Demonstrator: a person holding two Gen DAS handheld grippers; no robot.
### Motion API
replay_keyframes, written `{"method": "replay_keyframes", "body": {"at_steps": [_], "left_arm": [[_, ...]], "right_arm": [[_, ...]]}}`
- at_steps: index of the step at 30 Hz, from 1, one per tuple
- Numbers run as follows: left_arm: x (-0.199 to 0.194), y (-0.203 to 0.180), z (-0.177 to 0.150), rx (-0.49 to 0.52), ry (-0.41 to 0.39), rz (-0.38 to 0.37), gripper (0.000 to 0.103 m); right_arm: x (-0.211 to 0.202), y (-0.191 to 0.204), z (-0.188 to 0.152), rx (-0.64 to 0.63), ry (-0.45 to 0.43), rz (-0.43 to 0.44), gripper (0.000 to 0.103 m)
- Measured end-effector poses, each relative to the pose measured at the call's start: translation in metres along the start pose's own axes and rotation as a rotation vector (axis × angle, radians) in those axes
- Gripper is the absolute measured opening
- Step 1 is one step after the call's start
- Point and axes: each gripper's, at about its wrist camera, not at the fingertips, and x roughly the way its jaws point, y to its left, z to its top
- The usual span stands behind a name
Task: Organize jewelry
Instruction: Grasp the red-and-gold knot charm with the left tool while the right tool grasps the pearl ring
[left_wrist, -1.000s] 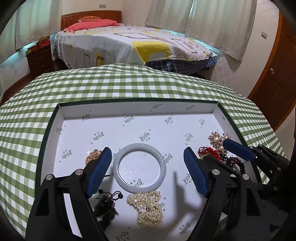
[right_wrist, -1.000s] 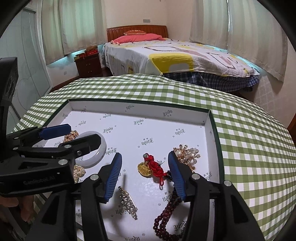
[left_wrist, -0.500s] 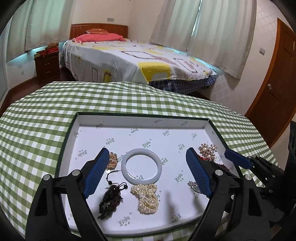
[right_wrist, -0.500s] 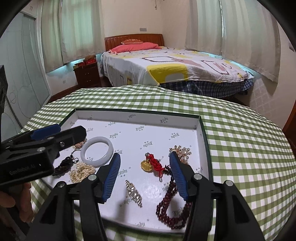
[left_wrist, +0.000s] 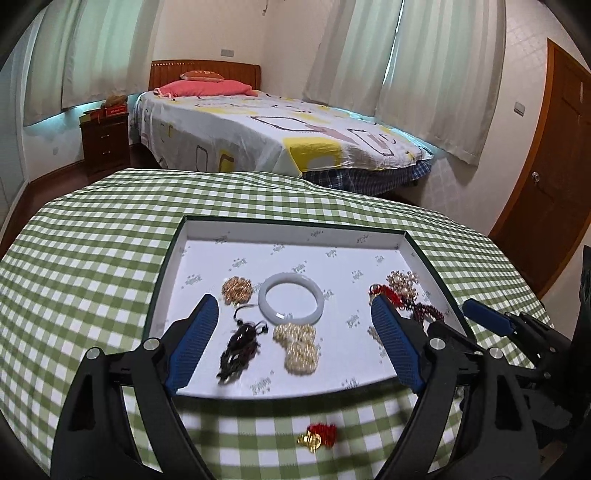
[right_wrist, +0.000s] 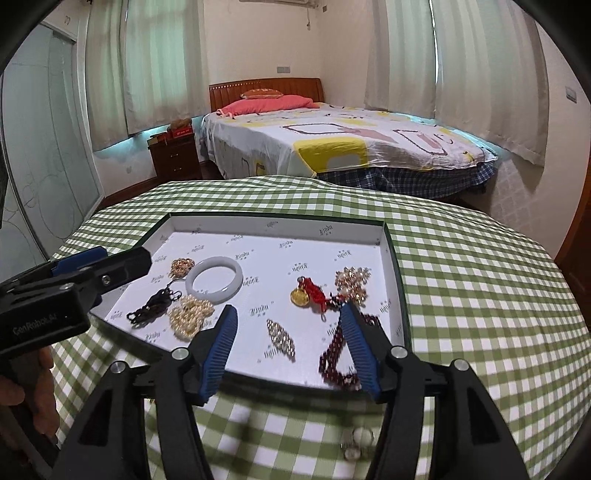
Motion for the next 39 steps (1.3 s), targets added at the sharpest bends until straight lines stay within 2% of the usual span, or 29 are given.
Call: {"method": "replay_keyframes", "body": {"at_steps": [8, 19, 24, 34, 39], "left_arm": [[-0.025, 0.004, -0.030, -0.004, -0.010, 0.017, 0.083], [-0.034, 0.010, -0.069, -0.019, 0.018, 0.053, 0.083], [-0.025, 0.012, -0.078, -0.038, 0.059, 0.059, 0.083], [-0.019, 0.011, -0.085, -0.035, 0.074, 0.055, 0.083], [-0.015, 0.009, -0.087, -0.036, 0.087, 0.051, 0.083]], "right_arm": [[-0.019, -0.001, -0.020, 0.010, -0.004, -0.012, 0.059], [-0.021, -0.019, -0.052, 0.048, 0.030, -0.040, 0.059], [-0.014, -0.032, -0.060, 0.077, 0.050, -0.060, 0.059], [0.000, -0.044, -0.070, 0.107, 0.110, -0.081, 0.059], [0.006, -0.043, -0.074, 0.104, 0.138, -0.075, 0.047]]}}
